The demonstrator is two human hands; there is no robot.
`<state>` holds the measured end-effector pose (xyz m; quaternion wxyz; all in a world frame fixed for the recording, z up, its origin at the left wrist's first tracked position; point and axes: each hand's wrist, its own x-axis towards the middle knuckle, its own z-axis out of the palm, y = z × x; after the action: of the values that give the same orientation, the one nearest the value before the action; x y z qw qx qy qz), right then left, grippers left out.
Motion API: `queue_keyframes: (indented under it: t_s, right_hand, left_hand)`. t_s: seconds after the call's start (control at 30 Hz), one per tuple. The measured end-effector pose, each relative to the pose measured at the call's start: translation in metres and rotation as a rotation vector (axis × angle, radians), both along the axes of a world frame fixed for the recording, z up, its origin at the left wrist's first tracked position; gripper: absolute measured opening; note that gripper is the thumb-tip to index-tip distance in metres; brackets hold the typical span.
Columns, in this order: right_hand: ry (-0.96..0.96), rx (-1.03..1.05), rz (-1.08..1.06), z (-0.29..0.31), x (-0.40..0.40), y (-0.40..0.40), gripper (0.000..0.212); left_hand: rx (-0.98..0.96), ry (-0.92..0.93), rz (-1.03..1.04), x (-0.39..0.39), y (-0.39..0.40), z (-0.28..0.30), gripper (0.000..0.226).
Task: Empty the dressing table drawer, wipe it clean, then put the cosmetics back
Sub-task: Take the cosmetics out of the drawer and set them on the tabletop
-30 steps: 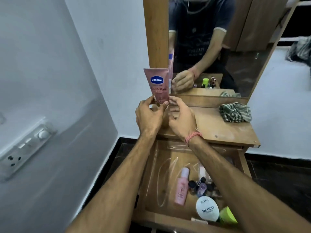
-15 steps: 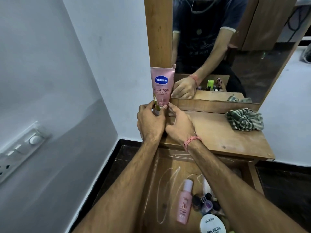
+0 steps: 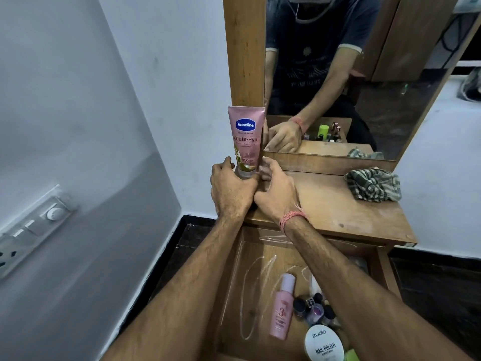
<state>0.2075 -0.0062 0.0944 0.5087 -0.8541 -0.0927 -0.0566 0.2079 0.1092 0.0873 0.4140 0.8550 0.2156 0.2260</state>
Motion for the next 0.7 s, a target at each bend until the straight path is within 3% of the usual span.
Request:
queue_keyframes:
  t_s: [0.1,0.17,0.23,0.33,0.43,0.53,0.63,0.7]
  right_hand:
    - [-0.034,0.053,-0.043,0.002,-0.004,-0.001,0.069]
    - [-0.096,0.096,-0.101,0.007,-0.012,-0.003,0.048]
    - [-0.155,0.166,-0.142,0.010,-0.027,-0.010,0.029]
    - [-0.181,0.177,-0.104,0.005,-0.062,-0.028,0.013]
    - [-0.283,-0.182,-0.097,-0.008,-0.097,-0.059,0.005]
    - [-0.214,-0.455,-0.017,-0.012,-0.120,-0.091,0.007]
    - [-0.096,-0.619,0.063,-0.016,-0.133,-0.109,0.008]
    - [0.002,-0.659,0.081,-0.017,-0.136,-0.113,0.011]
  left_hand:
    - [-0.036,-0.046,0.021,-0.008,-0.004,0.001,0.094]
    - [-0.159,-0.132,0.026,-0.021,-0.008,0.007,0.087]
    - [-0.361,-0.276,-0.012,-0.048,-0.017,0.011,0.073]
    - [-0.391,-0.340,-0.165,-0.109,-0.032,0.002,0.045]
    - [-0.307,-0.063,-0.340,-0.161,-0.034,-0.008,0.027]
    - [0.006,0.341,-0.491,-0.188,-0.033,-0.011,0.010]
    - [0.325,0.578,-0.573,-0.200,-0.041,-0.012,0.028]
    - [0.420,0.641,-0.553,-0.201,-0.047,-0.015,0.039]
